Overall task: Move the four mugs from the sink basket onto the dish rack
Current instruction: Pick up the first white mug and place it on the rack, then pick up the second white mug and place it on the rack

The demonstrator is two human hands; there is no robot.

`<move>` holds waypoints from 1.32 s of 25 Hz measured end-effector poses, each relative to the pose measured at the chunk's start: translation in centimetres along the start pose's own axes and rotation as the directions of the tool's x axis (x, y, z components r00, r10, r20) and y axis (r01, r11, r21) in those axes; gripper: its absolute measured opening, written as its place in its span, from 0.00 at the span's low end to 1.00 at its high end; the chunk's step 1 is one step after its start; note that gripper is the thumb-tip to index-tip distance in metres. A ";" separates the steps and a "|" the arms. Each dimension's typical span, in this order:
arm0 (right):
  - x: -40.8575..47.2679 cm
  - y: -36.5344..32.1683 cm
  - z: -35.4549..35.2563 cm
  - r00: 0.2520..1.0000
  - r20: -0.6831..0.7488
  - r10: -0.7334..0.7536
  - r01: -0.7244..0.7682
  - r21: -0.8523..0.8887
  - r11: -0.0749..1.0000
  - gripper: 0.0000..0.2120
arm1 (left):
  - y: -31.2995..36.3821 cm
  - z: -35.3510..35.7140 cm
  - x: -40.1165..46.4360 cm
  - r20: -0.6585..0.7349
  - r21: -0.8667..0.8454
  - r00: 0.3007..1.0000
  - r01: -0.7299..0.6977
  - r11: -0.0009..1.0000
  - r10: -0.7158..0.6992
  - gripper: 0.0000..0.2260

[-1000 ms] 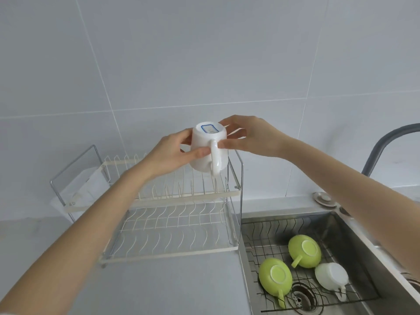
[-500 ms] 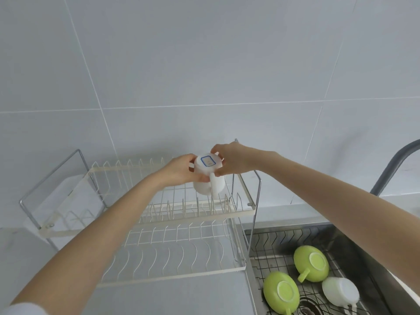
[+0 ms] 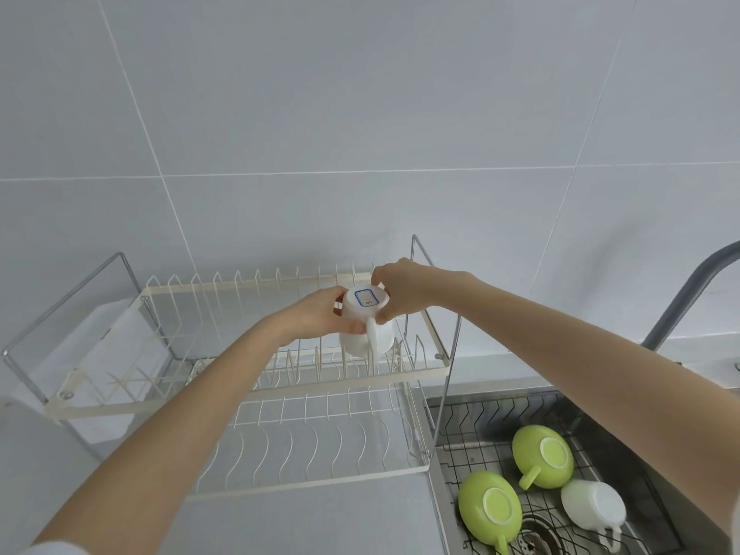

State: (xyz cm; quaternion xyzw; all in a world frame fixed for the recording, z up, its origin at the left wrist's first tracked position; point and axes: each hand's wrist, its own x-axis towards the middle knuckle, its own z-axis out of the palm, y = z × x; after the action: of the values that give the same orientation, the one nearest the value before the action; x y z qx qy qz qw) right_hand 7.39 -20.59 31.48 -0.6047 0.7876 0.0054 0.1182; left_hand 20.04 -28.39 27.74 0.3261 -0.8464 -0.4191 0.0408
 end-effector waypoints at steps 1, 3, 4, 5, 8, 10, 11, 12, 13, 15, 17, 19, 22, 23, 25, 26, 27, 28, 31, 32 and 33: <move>0.0 0.0 0.0 1.000 0.000 0.005 -0.005 -0.004 1.000 0.28 | 0.1 0.0 0.0 0.002 -0.003 1.000 0.000 1.000 0.000 0.25; 0.1 -0.1 0.0 1.000 0.009 0.015 -0.014 -0.020 1.000 0.29 | 0.2 0.1 0.0 -0.002 -0.006 1.000 -0.006 1.000 0.006 0.26; 0.1 -0.1 -0.1 1.000 0.015 0.017 -0.017 -0.031 0.999 0.30 | 0.3 0.1 -0.1 -0.007 -0.001 1.000 -0.009 1.000 0.009 0.27; 0.0 -0.2 -0.2 1.000 0.020 0.017 -0.017 -0.045 0.999 0.30 | 0.5 0.0 -0.1 -0.010 0.013 1.000 -0.010 1.000 0.010 0.28; -0.8 -0.3 -0.8 1.000 0.005 0.001 0.000 -0.041 0.999 0.30 | 0.9 -0.5 -0.7 -0.021 0.081 1.000 0.017 0.997 -0.016 0.33; -1.9 -0.1 -1.3 0.999 -0.039 -0.038 0.037 -0.023 0.999 0.29 | 1.3 -1.1 -1.4 -0.055 0.171 0.998 0.018 0.985 -0.009 0.31; -2.6 0.0 -1.6 0.997 -0.059 -0.058 0.057 -0.017 0.998 0.29 | 1.7 -1.3 -2.0 -0.077 0.258 0.997 0.007 0.966 0.013 0.29; -3.4 0.2 -1.8 0.994 -0.079 -0.074 0.073 -0.016 0.997 0.28 | 2.3 -1.5 -2.6 -0.099 0.356 0.994 -0.003 0.934 0.041 0.27; -4.4 0.5 -2.0 0.991 -0.098 -0.087 0.086 -0.012 0.996 0.27 | 3.0 -1.6 -3.2 -0.121 0.439 0.990 -0.012 0.898 0.072 0.25; -6.4 1.1 -2.4 0.984 -0.142 -0.103 0.104 0.000 0.995 0.25 | 4.5 -1.4 -4.5 -0.167 0.537 0.977 -0.021 0.843 0.131 0.23; -8.3 1.9 -2.7 0.977 -0.187 -0.104 0.108 0.010 0.994 0.24 | 6.2 -0.7 -5.8 -0.232 0.578 0.955 -0.017 0.816 0.184 0.23; -10.2 3.2 -2.8 0.972 -0.216 -0.091 0.097 0.017 0.995 0.24 | 8.1 0.3 -7.0 -0.269 0.608 0.931 -0.036 0.793 0.248 0.23; -12.7 5.8 -2.7 0.976 -0.211 -0.049 0.054 0.019 0.998 0.25 | 11.0 2.4 -7.6 -0.261 0.636 0.914 -0.080 0.768 0.311 0.23; -13.5 6.8 -2.6 0.978 -0.204 -0.033 0.038 0.019 0.999 0.25 | 11.8 3.1 -7.6 -0.251 0.640 0.914 -0.090 0.763 0.318 0.23; -15.1 9.2 -2.3 0.984 -0.180 -0.001 0.004 0.018 1.000 0.26 | 13.5 5.0 -7.1 -0.227 0.641 0.921 -0.103 0.760 0.316 0.23; -15.7 10.3 -2.2 0.987 -0.163 0.017 -0.015 0.018 1.000 0.26 | 14.3 5.9 -6.8 -0.214 0.644 0.925 -0.108 0.757 0.314 0.24; -16.3 11.5 -2.1 0.989 -0.146 0.034 -0.032 0.018 0.999 0.26 | 15.0 7.0 -6.6 -0.201 0.648 0.928 -0.114 0.753 0.314 0.24; -16.8 12.6 -1.8 0.990 -0.132 0.048 -0.046 0.021 0.999 0.27 | 15.6 8.0 -6.3 -0.188 0.649 0.930 -0.124 0.751 0.315 0.24; -17.9 15.8 -0.8 0.992 -0.089 0.084 -0.081 0.042 0.996 0.27 | 17.2 11.2 -5.2 -0.138 0.643 0.941 -0.152 0.751 0.309 0.25; -18.1 16.8 -0.2 0.993 -0.075 0.090 -0.086 0.045 0.995 0.27 | 17.5 12.3 -4.8 -0.118 0.645 0.948 -0.153 0.749 0.295 0.25; -18.4 17.7 0.2 0.994 -0.061 0.094 -0.091 0.050 0.995 0.27 | 17.6 13.3 -4.3 -0.096 0.649 0.957 -0.148 0.746 0.273 0.26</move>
State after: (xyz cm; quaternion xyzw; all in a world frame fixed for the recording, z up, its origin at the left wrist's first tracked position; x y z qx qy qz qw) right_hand -5.07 1.68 32.42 -0.5645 0.8180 -0.0267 0.1072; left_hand 9.73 -9.08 33.01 0.2600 -0.9617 -0.0688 0.0538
